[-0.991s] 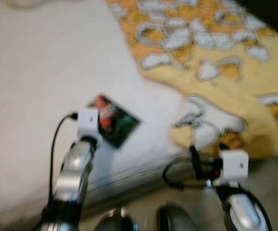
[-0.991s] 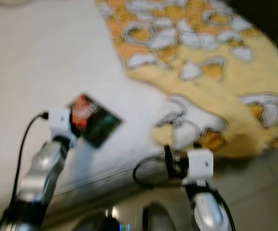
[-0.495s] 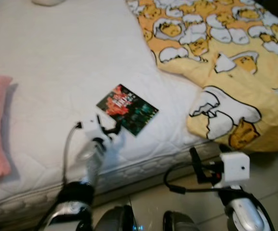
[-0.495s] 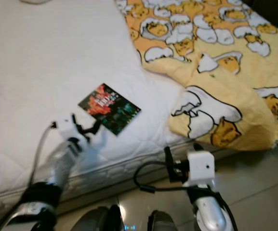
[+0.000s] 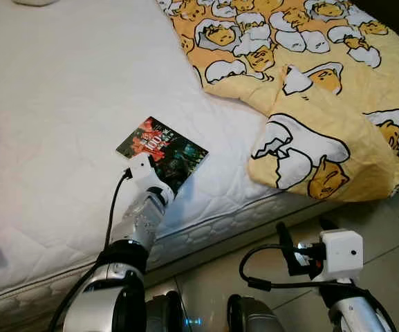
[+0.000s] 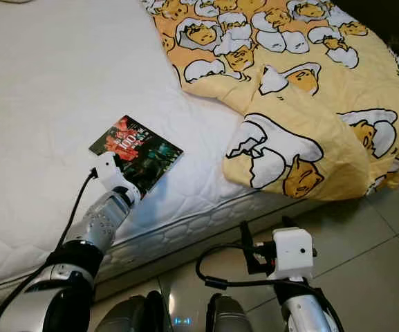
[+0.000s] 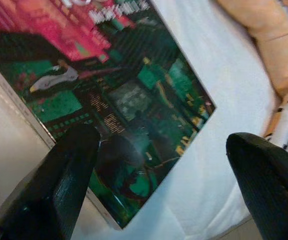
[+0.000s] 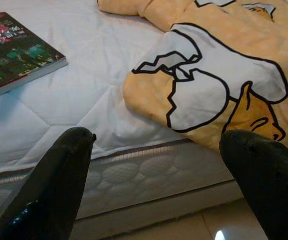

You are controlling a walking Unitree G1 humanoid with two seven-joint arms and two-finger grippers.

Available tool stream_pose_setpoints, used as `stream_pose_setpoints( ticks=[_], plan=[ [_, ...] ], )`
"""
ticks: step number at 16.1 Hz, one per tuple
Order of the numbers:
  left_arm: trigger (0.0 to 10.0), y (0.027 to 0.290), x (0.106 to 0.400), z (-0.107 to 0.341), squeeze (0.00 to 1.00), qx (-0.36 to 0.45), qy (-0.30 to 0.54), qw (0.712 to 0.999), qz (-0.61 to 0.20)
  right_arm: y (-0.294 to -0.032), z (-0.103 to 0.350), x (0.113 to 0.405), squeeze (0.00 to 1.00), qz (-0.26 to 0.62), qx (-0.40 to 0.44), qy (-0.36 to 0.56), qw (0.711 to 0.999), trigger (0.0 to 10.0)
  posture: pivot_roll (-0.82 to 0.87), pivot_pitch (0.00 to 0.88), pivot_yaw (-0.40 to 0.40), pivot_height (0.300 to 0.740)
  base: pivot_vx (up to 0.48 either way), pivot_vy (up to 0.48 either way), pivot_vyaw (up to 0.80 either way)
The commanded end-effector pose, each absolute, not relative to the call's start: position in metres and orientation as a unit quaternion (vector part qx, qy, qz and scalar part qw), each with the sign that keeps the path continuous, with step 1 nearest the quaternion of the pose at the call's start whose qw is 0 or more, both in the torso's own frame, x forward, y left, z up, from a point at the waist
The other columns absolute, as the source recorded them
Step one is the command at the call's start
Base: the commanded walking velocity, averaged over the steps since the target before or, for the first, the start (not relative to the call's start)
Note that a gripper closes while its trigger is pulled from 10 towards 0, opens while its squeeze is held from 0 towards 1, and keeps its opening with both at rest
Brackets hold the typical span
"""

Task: Clean up the room

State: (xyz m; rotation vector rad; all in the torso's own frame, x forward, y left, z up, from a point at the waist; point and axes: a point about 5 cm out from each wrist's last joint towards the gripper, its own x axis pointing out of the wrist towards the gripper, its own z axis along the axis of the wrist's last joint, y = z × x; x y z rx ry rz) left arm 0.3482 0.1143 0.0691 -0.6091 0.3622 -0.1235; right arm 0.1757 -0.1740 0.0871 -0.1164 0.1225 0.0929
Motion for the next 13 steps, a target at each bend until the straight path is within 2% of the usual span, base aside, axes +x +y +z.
stream_pose_setpoints(
  ticks=[1,5,13],
  plan=[
    [10.0,0.114,0.347,0.063,0.00,-0.308,0.189,0.931,-0.053,-0.173,0.091,0.172,0.00,0.049,-0.058,0.053,0.996,10.0,-0.20,0.225,0.011,0.732,0.000,0.000,0.00],
    [10.0,0.114,0.351,0.064,0.00,-0.298,0.189,0.935,-0.043,-0.175,0.091,0.168,0.00,0.046,-0.061,0.060,0.995,10.0,-0.22,0.228,0.014,0.732,0.000,0.000,0.00],
    [10.0,0.133,0.352,0.074,0.00,-0.292,0.146,0.945,-0.036,-0.175,0.087,0.167,0.00,0.047,-0.059,0.066,0.995,10.0,-0.20,0.213,0.018,0.732,0.000,0.000,0.00]
  ],
)
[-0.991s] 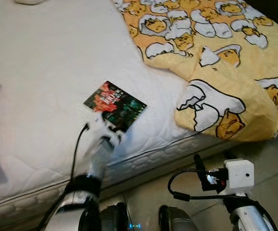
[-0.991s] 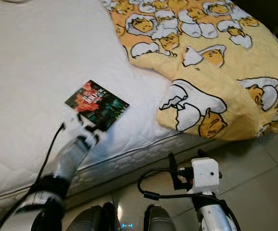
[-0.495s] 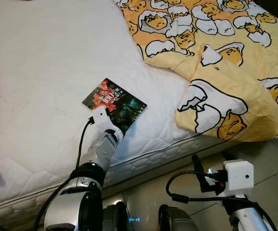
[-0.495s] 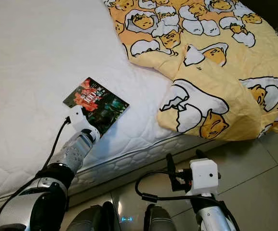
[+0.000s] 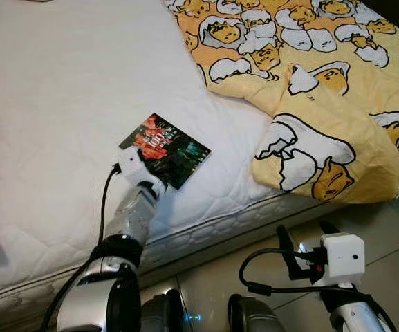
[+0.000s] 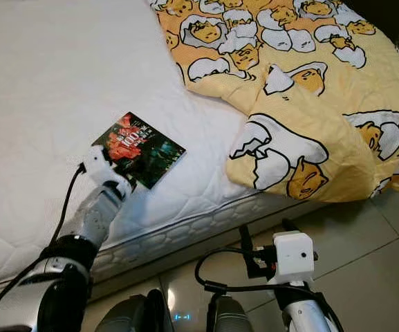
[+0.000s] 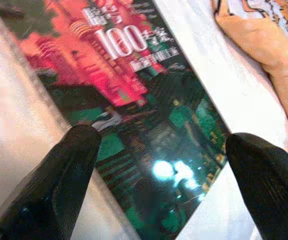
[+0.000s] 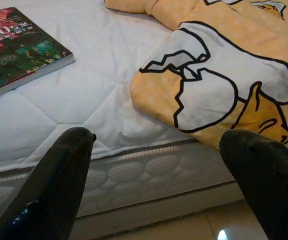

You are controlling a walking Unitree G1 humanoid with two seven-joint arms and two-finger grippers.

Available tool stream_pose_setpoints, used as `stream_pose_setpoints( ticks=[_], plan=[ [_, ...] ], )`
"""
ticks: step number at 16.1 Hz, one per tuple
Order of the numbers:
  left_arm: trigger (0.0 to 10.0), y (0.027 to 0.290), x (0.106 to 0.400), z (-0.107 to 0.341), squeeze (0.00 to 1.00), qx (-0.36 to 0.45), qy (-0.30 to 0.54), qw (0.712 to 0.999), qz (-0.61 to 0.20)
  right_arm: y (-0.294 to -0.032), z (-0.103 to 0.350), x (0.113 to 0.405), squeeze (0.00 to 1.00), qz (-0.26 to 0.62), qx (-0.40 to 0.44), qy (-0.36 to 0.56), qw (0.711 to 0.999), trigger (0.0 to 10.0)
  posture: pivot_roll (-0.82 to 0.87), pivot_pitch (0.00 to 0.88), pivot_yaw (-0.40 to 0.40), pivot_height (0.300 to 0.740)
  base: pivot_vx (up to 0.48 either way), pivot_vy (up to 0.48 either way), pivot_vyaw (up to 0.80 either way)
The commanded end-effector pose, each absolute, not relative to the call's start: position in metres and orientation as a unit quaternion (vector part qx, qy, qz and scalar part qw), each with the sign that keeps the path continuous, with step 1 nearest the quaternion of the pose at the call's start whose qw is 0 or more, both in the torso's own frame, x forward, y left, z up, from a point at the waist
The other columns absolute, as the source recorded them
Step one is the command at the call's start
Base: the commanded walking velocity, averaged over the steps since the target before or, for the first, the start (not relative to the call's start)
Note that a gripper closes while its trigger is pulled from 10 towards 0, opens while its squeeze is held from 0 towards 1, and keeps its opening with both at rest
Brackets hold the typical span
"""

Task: Clean up the room

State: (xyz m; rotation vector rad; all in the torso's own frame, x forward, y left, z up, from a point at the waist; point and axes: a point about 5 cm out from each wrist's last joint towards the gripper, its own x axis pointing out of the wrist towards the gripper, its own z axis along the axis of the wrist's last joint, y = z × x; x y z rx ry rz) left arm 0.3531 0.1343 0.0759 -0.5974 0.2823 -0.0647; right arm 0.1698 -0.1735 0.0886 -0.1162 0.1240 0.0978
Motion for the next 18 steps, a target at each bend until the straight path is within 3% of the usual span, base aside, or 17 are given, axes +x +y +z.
stream_pose_setpoints(
  ticks=[1,12,18],
  plan=[
    [10.0,0.135,0.348,0.069,0.00,-0.291,0.151,0.944,-0.033,-0.174,0.086,0.167,0.00,0.051,-0.058,0.068,0.995,10.0,-0.19,0.209,0.017,0.732,0.000,0.000,0.00],
    [10.0,0.096,0.349,0.060,0.00,-0.309,0.201,0.928,-0.057,-0.173,0.086,0.166,0.00,0.057,-0.062,0.071,0.994,10.0,-0.23,0.199,0.006,0.732,0.000,0.000,0.00],
    [10.0,0.096,0.340,0.042,0.00,-0.376,0.250,0.892,-0.012,-0.172,0.084,0.165,0.00,0.056,-0.059,0.075,0.994,10.0,-0.24,0.215,0.003,0.732,0.000,0.000,0.00]
  ],
)
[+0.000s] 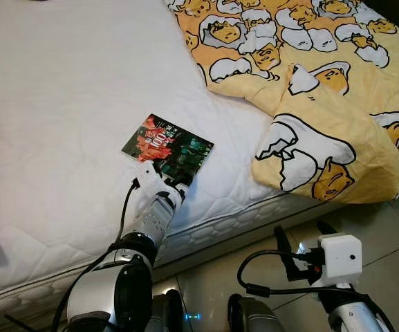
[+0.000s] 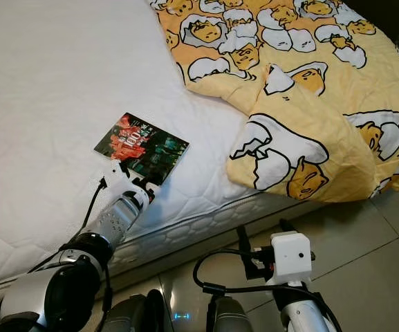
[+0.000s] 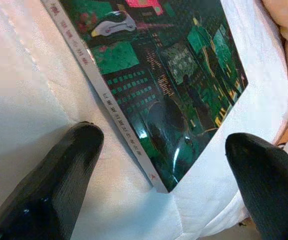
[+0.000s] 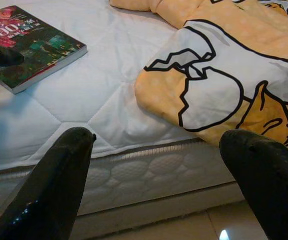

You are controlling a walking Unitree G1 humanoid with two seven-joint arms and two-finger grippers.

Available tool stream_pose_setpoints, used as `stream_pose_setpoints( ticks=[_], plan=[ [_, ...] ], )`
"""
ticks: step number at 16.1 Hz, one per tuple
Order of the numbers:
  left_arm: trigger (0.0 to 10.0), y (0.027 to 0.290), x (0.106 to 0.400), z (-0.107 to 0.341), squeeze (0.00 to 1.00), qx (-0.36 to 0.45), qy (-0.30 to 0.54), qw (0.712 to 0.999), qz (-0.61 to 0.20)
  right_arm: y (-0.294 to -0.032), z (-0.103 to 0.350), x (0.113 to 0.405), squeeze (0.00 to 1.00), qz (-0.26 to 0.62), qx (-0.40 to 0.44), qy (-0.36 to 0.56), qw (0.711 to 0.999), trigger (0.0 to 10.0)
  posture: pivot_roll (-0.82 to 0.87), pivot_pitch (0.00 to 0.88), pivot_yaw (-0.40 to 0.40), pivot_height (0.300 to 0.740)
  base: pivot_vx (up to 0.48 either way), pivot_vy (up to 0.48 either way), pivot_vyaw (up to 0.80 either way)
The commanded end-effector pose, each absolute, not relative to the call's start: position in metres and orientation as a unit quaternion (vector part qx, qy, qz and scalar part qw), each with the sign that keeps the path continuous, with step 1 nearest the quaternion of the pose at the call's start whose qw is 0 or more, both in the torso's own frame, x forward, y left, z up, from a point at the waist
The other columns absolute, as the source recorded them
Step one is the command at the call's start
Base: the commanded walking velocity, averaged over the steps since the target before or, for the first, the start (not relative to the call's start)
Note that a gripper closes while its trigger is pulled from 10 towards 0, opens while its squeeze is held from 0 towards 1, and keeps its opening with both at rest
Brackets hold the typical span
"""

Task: Clean up the room

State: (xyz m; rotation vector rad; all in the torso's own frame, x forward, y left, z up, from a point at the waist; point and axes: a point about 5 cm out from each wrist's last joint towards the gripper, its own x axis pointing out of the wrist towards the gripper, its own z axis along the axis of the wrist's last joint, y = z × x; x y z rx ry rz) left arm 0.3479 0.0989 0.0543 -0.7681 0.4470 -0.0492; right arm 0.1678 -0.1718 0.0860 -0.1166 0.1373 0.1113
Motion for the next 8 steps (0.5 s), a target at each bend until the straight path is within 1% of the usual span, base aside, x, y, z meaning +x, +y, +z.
stream_pose_setpoints(
  ticks=[1,4,6,8],
  plan=[
    [10.0,0.094,0.336,0.038,0.00,-0.384,0.255,0.887,-0.004,-0.172,0.084,0.163,0.00,0.057,-0.060,0.078,0.994,10.0,-0.24,0.217,0.000,0.732,0.000,0.000,0.00],
    [10.0,0.084,0.335,0.038,0.00,-0.398,0.254,0.881,-0.009,-0.174,0.085,0.161,0.00,0.058,-0.063,0.081,0.993,10.0,-0.26,0.225,-0.012,0.732,0.000,0.000,0.00],
    [10.0,0.073,0.340,0.047,0.00,-0.421,0.235,0.876,-0.031,-0.176,0.085,0.160,0.00,0.058,-0.066,0.082,0.993,10.0,-0.27,0.227,-0.014,0.732,0.000,0.000,0.00],
    [10.0,0.065,0.344,0.056,0.00,-0.411,0.221,0.883,-0.056,-0.176,0.086,0.160,0.00,0.059,-0.067,0.083,0.993,10.0,-0.27,0.227,-0.014,0.732,0.000,0.000,0.00]
  ],
)
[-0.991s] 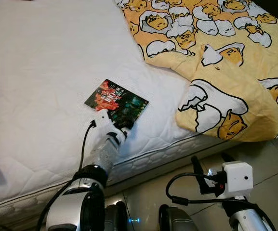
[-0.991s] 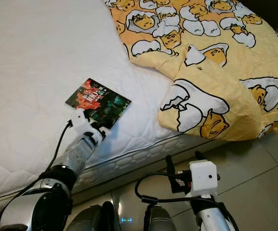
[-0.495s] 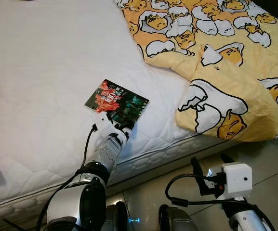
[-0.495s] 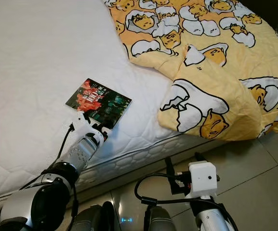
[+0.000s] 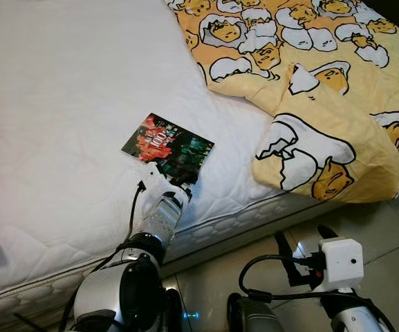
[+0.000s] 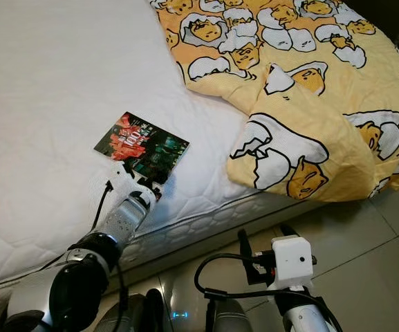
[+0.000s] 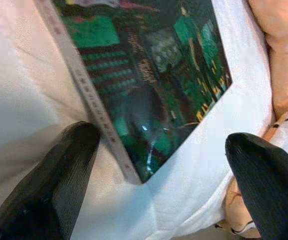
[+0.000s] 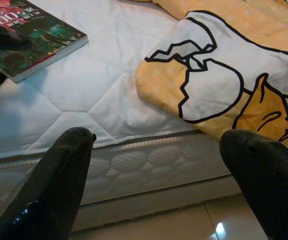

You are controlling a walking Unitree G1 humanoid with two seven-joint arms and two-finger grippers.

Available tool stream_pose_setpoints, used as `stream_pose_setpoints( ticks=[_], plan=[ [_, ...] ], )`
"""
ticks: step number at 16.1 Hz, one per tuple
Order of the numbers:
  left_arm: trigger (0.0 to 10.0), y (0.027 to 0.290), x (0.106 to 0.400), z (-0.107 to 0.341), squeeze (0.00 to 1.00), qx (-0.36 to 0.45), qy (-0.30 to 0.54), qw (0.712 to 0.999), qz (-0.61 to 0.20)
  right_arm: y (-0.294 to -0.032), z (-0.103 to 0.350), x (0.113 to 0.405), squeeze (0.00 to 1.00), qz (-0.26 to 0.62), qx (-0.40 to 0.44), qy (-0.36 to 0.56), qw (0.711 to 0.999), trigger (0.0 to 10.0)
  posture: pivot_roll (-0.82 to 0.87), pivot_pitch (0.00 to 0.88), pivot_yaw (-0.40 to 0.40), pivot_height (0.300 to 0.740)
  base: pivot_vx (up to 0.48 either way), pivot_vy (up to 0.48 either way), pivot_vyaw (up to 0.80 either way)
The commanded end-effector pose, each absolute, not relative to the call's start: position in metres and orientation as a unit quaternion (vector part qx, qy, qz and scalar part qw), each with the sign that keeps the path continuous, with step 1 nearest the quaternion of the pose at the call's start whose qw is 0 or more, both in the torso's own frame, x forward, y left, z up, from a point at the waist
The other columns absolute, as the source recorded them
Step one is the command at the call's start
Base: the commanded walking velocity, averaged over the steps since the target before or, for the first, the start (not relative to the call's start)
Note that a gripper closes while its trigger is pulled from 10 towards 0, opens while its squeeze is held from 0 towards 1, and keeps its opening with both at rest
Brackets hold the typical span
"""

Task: Clean up the room

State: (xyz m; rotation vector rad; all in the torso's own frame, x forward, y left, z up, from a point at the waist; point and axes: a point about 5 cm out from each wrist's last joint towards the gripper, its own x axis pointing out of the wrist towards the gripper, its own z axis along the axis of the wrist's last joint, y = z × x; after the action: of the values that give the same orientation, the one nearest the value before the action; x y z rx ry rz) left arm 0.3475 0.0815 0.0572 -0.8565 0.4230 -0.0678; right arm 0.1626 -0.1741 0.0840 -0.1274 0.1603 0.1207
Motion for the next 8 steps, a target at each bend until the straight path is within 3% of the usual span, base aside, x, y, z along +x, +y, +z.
stream_pose_setpoints(
  ticks=[1,6,7,8],
  plan=[
    [10.0,0.063,0.345,0.058,0.00,-0.405,0.219,0.886,-0.062,-0.176,0.085,0.160,0.00,0.058,-0.067,0.083,0.993,10.0,-0.27,0.227,-0.012,0.732,0.000,0.000,0.00],
    [10.0,0.067,0.339,0.047,0.00,-0.357,0.241,0.901,-0.056,-0.174,0.083,0.159,0.00,0.059,-0.064,0.087,0.992,10.0,-0.26,0.238,-0.007,0.732,0.000,0.000,0.00],
    [2.9,0.068,0.337,0.045,0.00,-0.354,0.247,0.901,-0.052,-0.173,0.083,0.159,0.00,0.059,-0.064,0.087,0.992,10.0,-0.26,0.239,-0.007,0.732,0.000,0.000,0.00],
    [0.0,0.068,0.334,0.040,0.00,-0.364,0.258,0.894,-0.041,-0.173,0.083,0.158,0.00,0.060,-0.064,0.089,0.992,10.0,-0.27,0.239,-0.008,0.732,0.000,0.000,0.00]
  ],
)
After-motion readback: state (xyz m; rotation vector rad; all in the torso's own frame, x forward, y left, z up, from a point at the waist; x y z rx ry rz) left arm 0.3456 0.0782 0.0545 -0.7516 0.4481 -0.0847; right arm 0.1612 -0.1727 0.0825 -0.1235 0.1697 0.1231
